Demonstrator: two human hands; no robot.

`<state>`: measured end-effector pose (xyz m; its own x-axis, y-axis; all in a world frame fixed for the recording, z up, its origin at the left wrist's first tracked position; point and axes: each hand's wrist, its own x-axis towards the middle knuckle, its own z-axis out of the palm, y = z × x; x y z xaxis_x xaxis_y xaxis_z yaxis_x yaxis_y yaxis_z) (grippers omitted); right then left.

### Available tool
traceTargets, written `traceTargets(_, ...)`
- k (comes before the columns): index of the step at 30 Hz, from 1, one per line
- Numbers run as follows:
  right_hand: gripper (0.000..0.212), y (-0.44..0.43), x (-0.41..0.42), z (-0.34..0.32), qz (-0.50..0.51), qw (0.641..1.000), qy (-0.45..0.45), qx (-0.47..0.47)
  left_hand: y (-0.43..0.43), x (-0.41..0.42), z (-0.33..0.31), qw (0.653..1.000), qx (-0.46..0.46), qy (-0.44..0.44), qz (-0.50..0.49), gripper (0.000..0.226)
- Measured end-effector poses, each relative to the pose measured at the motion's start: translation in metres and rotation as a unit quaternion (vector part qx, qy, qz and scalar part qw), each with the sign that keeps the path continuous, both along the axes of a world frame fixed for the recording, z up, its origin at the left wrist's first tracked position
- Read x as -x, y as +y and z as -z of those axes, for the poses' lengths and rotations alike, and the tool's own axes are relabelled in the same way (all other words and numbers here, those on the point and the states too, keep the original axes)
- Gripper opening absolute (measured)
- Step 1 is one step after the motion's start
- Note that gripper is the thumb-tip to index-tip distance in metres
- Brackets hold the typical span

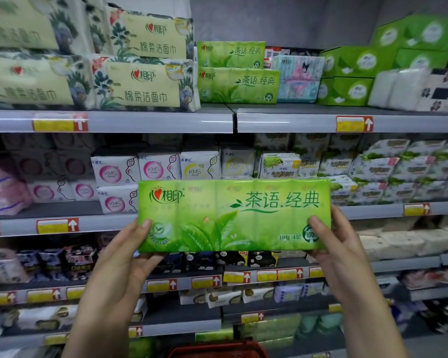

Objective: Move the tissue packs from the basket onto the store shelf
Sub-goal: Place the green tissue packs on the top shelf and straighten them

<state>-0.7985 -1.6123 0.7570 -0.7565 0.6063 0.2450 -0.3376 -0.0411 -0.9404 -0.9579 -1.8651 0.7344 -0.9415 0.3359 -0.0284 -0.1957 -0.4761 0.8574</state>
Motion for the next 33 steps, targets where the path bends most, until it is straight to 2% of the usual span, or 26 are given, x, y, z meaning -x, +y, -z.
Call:
traceTargets(1, 0.085, -0.001, 0.000, -0.001, -0.002, 1.000, 0.000, -0.002, 0.000, 0.001, 0.001, 1.000, -0.002, 0.001, 0.004, 0.065)
traceTargets(3, 0.083, -0.004, 0.001, -0.002, -0.002, 1.000, 0.004, -0.002, -0.001, 0.002, 0.000, 1.000, -0.002, 0.004, 0.014, 0.064)
traceTargets(6, 0.085, -0.007, 0.003, -0.003, 0.005, 1.000, 0.002, 0.001, -0.004, 0.006, 0.001, 1.000, 0.005, 0.008, 0.016, 0.100)
traceTargets(9, 0.095, -0.009, 0.004, -0.002, 0.013, 1.000, -0.001, 0.011, -0.008, 0.013, 0.003, 1.000, -0.011, 0.007, 0.022, 0.110)
traceTargets(12, 0.095, -0.010, 0.004, -0.007, 0.030, 0.999, 0.002, 0.010, -0.007, 0.014, -0.001, 0.999, -0.029, -0.002, 0.031, 0.084)
traceTargets(15, 0.076, -0.006, 0.006, -0.011, 0.033, 0.999, 0.002, 0.014, -0.005, 0.015, -0.007, 0.998, -0.048, 0.002, 0.040, 0.046)
traceTargets(17, 0.075, -0.003, 0.009, -0.011, 0.030, 0.999, 0.004, 0.020, -0.003, 0.016, -0.009, 0.998, -0.045, 0.014, 0.040, 0.041)
traceTargets(19, 0.085, 0.002, 0.013, -0.010, 0.034, 0.999, 0.003, 0.025, 0.001, 0.015, -0.011, 0.999, -0.029, 0.025, 0.036, 0.053)
traceTargets(22, 0.067, 0.013, 0.021, -0.006, 0.032, 0.998, 0.032, 0.052, 0.007, 0.015, -0.010, 0.999, -0.028, 0.023, 0.018, 0.057)
traceTargets(25, 0.069, 0.033, 0.035, -0.005, 0.014, 0.998, 0.025, 0.056, 0.020, 0.022, -0.014, 0.999, -0.004, 0.032, -0.002, 0.111)
traceTargets(26, 0.067, 0.039, 0.040, -0.009, 0.017, 0.998, 0.024, 0.059, 0.028, 0.022, -0.018, 1.000, -0.001, 0.027, -0.016, 0.113)
traceTargets(27, 0.063, 0.050, 0.045, -0.010, 0.009, 0.998, 0.028, 0.064, 0.036, 0.024, -0.018, 0.999, -0.006, 0.027, -0.026, 0.100)
traceTargets(29, 0.058, 0.071, 0.052, -0.015, -0.007, 0.998, 0.017, 0.061, 0.056, 0.026, -0.023, 0.998, -0.031, 0.025, -0.038, 0.061)
traceTargets(30, 0.055, 0.081, 0.055, -0.018, -0.007, 0.998, 0.014, 0.054, 0.068, 0.025, -0.025, 0.998, -0.033, 0.022, -0.041, 0.050)
traceTargets(32, 0.050, 0.106, 0.058, -0.020, -0.011, 0.999, 0.015, 0.043, 0.093, 0.028, -0.030, 0.998, -0.033, 0.031, -0.041, 0.045)
traceTargets(33, 0.052, 0.119, 0.060, -0.022, -0.016, 0.999, 0.014, 0.040, 0.105, 0.028, -0.032, 0.998, -0.031, 0.036, -0.047, 0.053)
